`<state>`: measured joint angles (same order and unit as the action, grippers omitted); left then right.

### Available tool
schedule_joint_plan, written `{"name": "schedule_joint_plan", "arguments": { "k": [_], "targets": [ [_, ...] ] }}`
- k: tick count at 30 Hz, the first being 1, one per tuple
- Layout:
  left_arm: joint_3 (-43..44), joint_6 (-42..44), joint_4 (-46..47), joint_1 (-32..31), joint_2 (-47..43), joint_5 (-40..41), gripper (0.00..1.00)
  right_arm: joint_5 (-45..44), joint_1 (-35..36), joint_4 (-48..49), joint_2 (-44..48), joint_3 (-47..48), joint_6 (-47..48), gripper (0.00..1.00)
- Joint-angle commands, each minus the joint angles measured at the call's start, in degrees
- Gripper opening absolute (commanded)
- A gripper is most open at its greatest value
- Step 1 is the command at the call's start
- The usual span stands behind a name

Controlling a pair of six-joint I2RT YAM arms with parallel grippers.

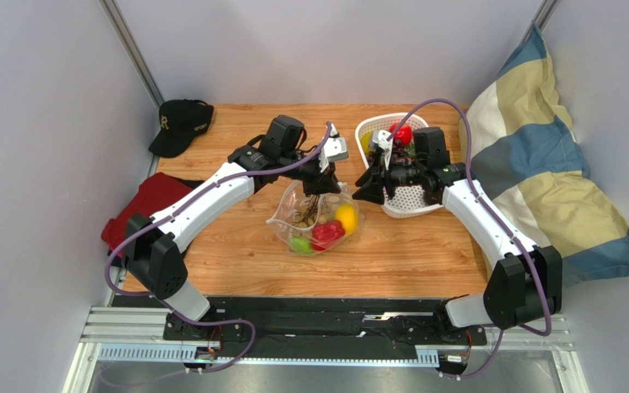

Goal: Place the food in the zip-top bag and seal the zipper
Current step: Zip the zipper food storage bag at the center of the board.

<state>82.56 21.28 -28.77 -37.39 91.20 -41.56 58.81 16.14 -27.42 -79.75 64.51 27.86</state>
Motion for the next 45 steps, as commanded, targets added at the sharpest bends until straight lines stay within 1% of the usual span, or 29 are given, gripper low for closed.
{"name": "schedule_joint_plan", "arguments": {
  "k": [1, 3, 7, 12, 15, 21, 22, 23, 26, 29, 32, 38, 45],
  "targets": [
    [3.0, -0.4, 0.1, 0.1, -0.3, -2.6, 0.05, 0.7, 0.9, 0.8, 3.4, 2.0, 1.8, 0.49],
    [3.1, -0.2, 0.2, 0.0, -0.3, -3.0, 0.04, 0.8, 1.2, 1.5, 3.8, 2.1, 1.4, 0.49],
    [3.2, 0.1, 0.0, -0.1, -0.1, -3.3, 0.04, 0.3, 2.0, 4.0, 3.8, 2.2, 1.5, 0.45],
    [4.0, 0.2, -0.1, -0.8, 0.8, -3.2, 0.03, 0.5, 2.5, 4.0, 2.1, 4.7, 2.8, 0.42],
    [4.7, 0.3, -0.2, -1.1, 1.5, -3.1, 0.03, 0.5, 2.8, 4.2, 1.4, 5.4, 4.0, 0.36],
    [6.1, 0.0, -1.0, -1.2, 2.8, -1.8, 0.03, 1.1, 2.9, 2.4, 1.3, 6.2, 7.0, 0.12],
    [6.3, -0.3, -1.1, -1.2, 2.8, -1.8, 0.03, 1.1, 2.9, 1.7, 1.4, 6.1, 7.7, 0.02],
    [6.4, -0.4, -1.0, -1.3, 2.9, -1.8, 0.04, 1.0, 2.8, 1.1, 1.5, 5.9, 8.5, 0.0],
    [6.2, -0.4, -1.0, -1.2, 2.6, -1.6, 0.05, 0.3, 2.9, -0.9, 1.9, 5.5, 10.3, 0.0],
    [5.9, 0.5, -2.1, -1.1, 2.1, -0.4, 0.05, -1.3, 2.3, -0.5, 2.8, 4.4, 10.3, 0.0],
    [5.0, 1.1, -3.0, -0.7, 1.0, 0.4, 0.05, -2.6, 1.3, 0.2, 3.7, 3.6, 9.2, 0.0],
    [3.0, 1.0, -4.8, 0.3, -1.1, 2.2, 0.1, -5.0, -0.8, 0.3, 3.9, 3.3, 7.9, 0.0],
    [2.0, 1.1, -5.9, 1.1, -2.7, 3.7, 0.12, -6.4, -2.1, 2.2, 4.6, 2.1, 6.9, 0.0]
  ]
}}
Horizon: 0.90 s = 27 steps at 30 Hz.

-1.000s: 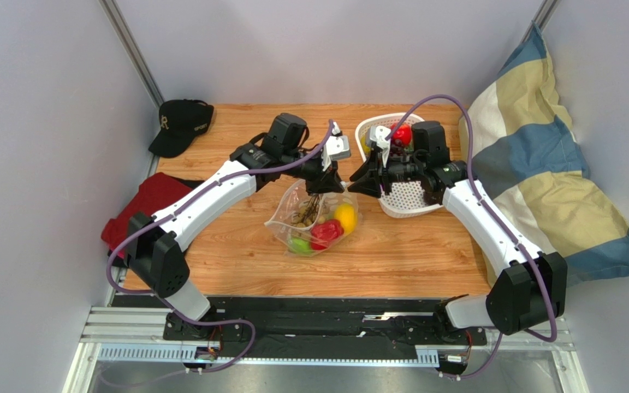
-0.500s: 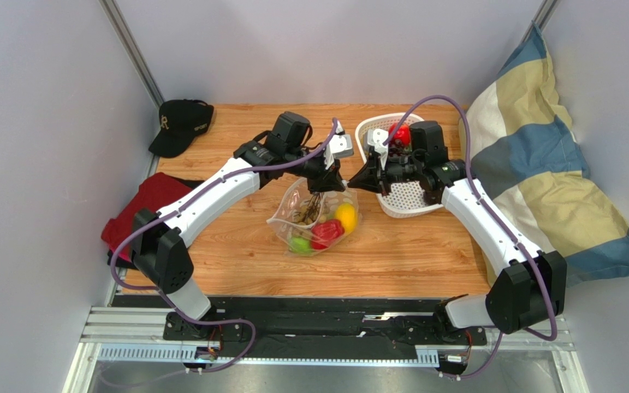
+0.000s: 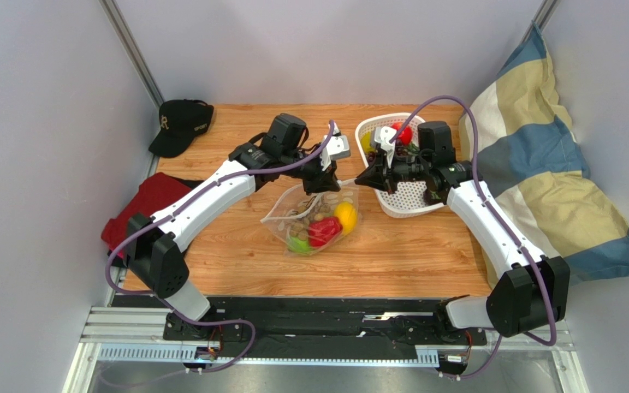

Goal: Place the food in the zip-top bag and seal the zipper
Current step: Zip the zipper food storage bag at the center of the board.

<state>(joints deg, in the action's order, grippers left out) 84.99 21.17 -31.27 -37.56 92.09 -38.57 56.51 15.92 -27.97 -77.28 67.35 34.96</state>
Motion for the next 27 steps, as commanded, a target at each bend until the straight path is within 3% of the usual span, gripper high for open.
{"name": "schedule_joint_plan", "arguments": {
  "k": [1, 10, 13, 15, 17, 21, 27],
  "targets": [
    [-0.5, 1.2, -3.7, 1.5, -3.6, 0.6, 0.12, -4.7, -2.1, 2.7, 2.2, -1.2, -0.2, 0.0],
    [-1.1, 4.8, -9.9, 4.3, -7.7, 1.0, 0.14, -9.0, -4.4, 3.2, 2.9, -3.8, -0.3, 0.0],
    [-2.5, 5.5, -9.9, 4.3, -9.5, 0.7, 0.13, -5.4, -4.4, 1.7, 2.8, -2.8, -0.9, 0.0],
    [-2.7, 4.9, -9.3, 4.3, -9.3, -1.3, 0.13, -2.6, -3.9, 0.9, 2.1, -1.3, -1.3, 0.28],
    [-2.3, 3.9, -7.9, 4.2, -8.5, -2.9, 0.13, -1.8, -2.0, 0.7, 2.0, -0.4, -1.0, 0.7],
    [-0.6, 4.1, -6.7, 3.1, -5.6, -4.6, 0.13, -1.8, 2.2, 2.0, 2.1, 0.5, 1.7, 0.86],
    [-0.4, 3.9, -5.2, 1.3, -4.1, -6.7, 0.13, -2.5, 6.8, 4.0, 1.1, 1.3, 1.0, 0.83]
  ]
}}
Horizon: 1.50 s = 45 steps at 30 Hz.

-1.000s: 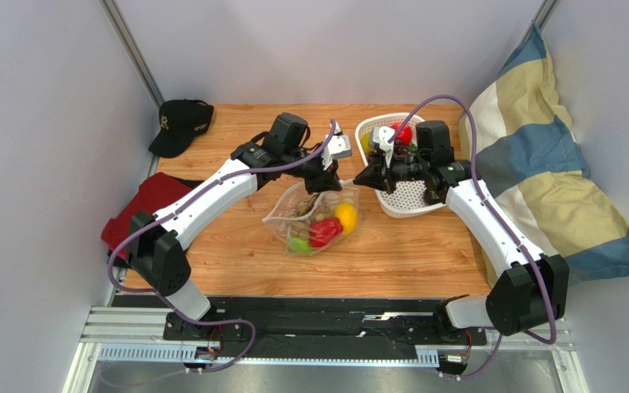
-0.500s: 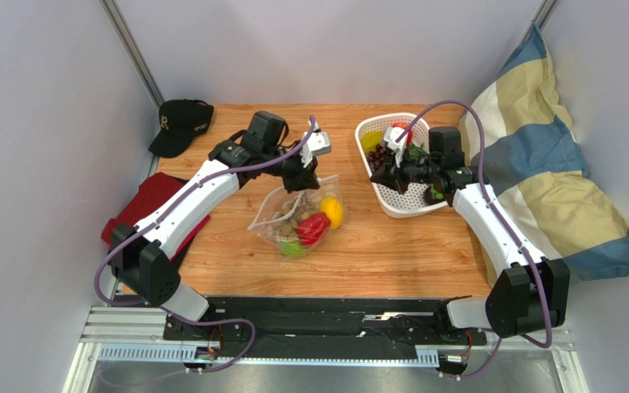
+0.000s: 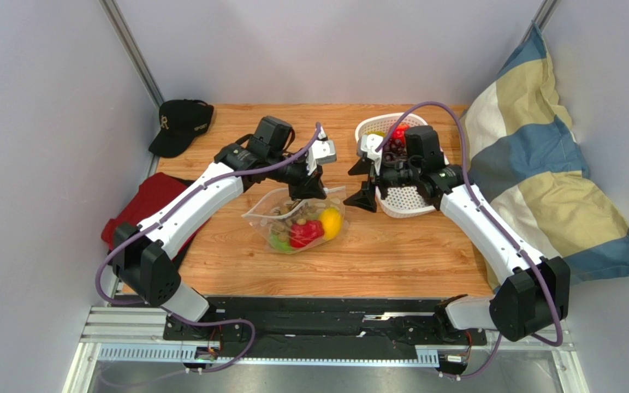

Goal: Place the food in the zip-top bag and seal the zipper
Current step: Zip the zipper food storage bag at the center of the board.

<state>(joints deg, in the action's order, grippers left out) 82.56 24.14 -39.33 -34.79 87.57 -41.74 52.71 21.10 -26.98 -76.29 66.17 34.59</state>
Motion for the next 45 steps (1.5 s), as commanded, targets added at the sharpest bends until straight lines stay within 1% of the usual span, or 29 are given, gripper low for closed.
{"name": "schedule_joint_plan", "arguments": {
  "k": [1, 4, 5, 7, 8, 9, 10, 13, 17, 19, 24, 32, 39, 43, 45],
  "targets": [
    [2.0, 0.7, 3.3, -1.7, 0.5, -3.6, 0.13, 1.3, 2.6, 3.3, -0.2, 2.6, 1.4, 0.81],
    [1.9, 0.4, 3.5, -2.4, 0.8, -4.4, 0.13, 1.2, 4.1, 4.0, -1.0, 2.6, 2.2, 0.7],
    [1.8, 0.4, 3.5, -2.5, 0.8, -4.6, 0.13, 0.9, 4.4, 4.0, -1.3, 2.6, 2.7, 0.55],
    [2.0, 0.2, 3.6, -2.6, 1.0, -4.5, 0.13, -0.7, 5.2, 3.6, -2.0, 2.8, 4.3, 0.4],
    [2.2, 0.1, 3.5, -2.5, 0.9, -4.1, 0.13, -1.1, 5.4, 3.3, -2.3, 3.1, 5.0, 0.27],
    [2.4, 0.1, 3.3, -2.6, 0.8, -4.0, 0.13, -2.1, 5.5, 2.6, -3.1, 3.3, 6.6, 0.17],
    [2.8, 0.6, 2.5, -2.5, 0.7, -3.9, 0.13, -2.7, 5.8, 1.9, -3.2, 3.6, 6.6, 0.0],
    [3.2, 1.7, 0.1, -2.2, -0.1, -2.7, 0.13, -4.5, 5.7, 0.4, -3.6, 4.8, 6.9, 0.0],
    [2.3, 2.9, -3.5, -0.2, -1.9, -2.0, 0.14, -6.6, 5.2, 1.1, -1.4, 3.4, 6.4, 0.0],
    [1.9, 4.0, -5.8, 0.7, -2.4, -0.8, 0.16, -7.3, 4.6, 1.1, -0.4, 2.5, 5.7, 0.0],
    [0.1, 5.3, -8.6, 4.1, -4.7, -0.6, 0.21, -9.0, 2.6, 0.1, -0.1, 2.2, 4.4, 0.0],
    [-3.4, 9.3, -13.4, 8.3, -9.0, -0.5, 0.21, -10.6, 0.6, -1.8, 0.8, 1.5, 5.2, 0.0],
    [-7.7, 13.9, -18.4, 13.8, -13.2, 1.7, 0.21, -12.0, -0.9, -3.4, 2.3, 0.5, 6.4, 0.0],
    [-9.4, 16.9, -22.1, 18.2, -16.1, 3.2, 0.21, -13.2, -1.1, -4.2, 2.9, 0.4, 6.0, 0.0],
    [-10.7, 18.2, -24.0, 21.3, -17.2, 3.8, 0.2, -13.7, -1.1, -4.5, 3.2, 0.4, 5.6, 0.0]
  ]
}}
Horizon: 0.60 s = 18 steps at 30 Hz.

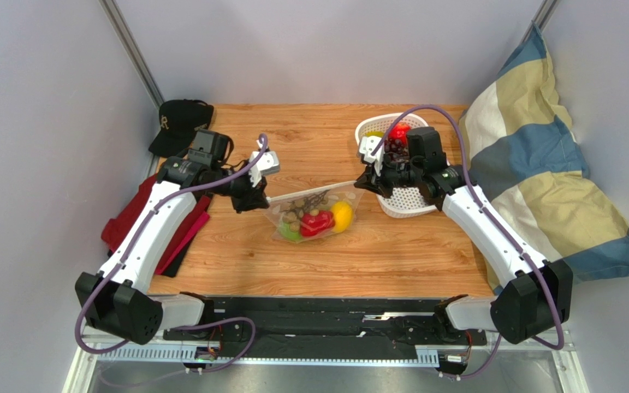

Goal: Place the food in the zip-top bag and seal the zipper
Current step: Zip the zipper food storage bag at the center of the board.

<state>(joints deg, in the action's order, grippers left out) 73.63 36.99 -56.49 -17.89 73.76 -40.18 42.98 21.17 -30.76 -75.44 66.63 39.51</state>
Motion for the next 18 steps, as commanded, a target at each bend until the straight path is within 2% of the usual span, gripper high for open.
{"name": "schedule_joint_plan", "arguments": {
  "k": [1, 7, 10, 12, 14, 18],
  "targets": [
    [-2.0, 5.6, -7.3, 5.3, -4.3, 2.5, 0.2, -4.0, -1.1, -0.8, 2.6, 0.0, 0.0, 0.0],
    [-3.5, 4.5, -7.4, 11.1, -6.6, 2.9, 0.2, -4.3, -1.1, -1.7, 3.0, 0.6, -1.4, 0.0],
    [-3.6, 2.3, -5.7, 11.2, -7.6, 0.7, 0.14, -3.3, -0.7, -1.5, 3.1, 1.7, -3.2, 0.0],
    [-3.1, 0.9, -4.9, 11.2, -8.2, -1.2, 0.07, -2.0, 0.2, -3.5, 3.5, 2.9, -4.1, 0.0],
    [-2.3, 0.6, -5.6, 11.2, -9.3, -2.3, 0.05, -0.5, 0.8, -6.9, 4.1, 4.3, -4.3, 0.0],
    [-3.6, 1.4, -7.4, 11.2, -12.8, -4.9, 0.09, -0.4, 5.3, -10.7, 9.2, 2.6, -4.7, 0.0]
  ]
}}
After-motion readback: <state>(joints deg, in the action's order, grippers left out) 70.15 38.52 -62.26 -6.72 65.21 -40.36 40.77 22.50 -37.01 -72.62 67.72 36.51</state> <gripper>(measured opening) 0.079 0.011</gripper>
